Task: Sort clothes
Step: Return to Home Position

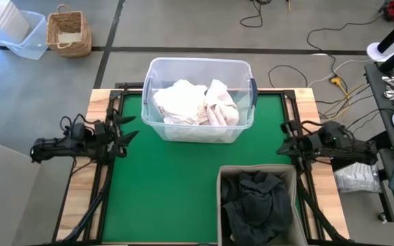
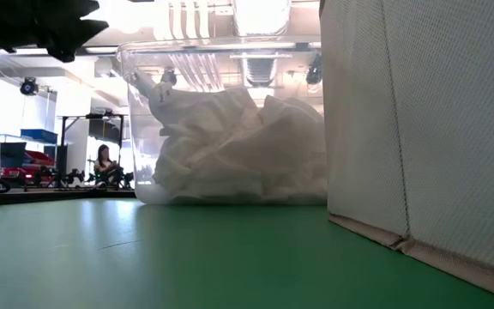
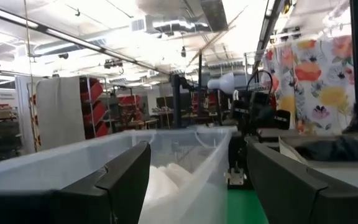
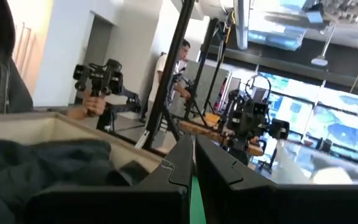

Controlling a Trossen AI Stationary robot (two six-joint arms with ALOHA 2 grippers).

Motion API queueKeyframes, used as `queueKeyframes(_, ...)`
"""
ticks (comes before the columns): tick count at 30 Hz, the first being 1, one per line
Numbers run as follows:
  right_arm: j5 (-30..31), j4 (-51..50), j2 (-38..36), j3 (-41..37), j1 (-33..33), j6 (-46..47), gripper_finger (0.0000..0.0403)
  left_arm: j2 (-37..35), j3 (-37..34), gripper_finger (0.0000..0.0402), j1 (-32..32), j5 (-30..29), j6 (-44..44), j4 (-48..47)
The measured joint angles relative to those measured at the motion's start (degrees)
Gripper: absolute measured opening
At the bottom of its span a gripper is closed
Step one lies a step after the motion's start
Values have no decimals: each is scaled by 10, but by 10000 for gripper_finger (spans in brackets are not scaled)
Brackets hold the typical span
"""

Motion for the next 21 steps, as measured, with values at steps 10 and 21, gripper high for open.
queueKeyframes(10, 1, 17, 5, -41, 0, 2, 13, -5, -25, 245, 0, 35, 1, -4)
queueKeyframes(21, 5, 14, 4, -72, 0, 37, 13, -5, -61, 245, 0, 119, -32, -7)
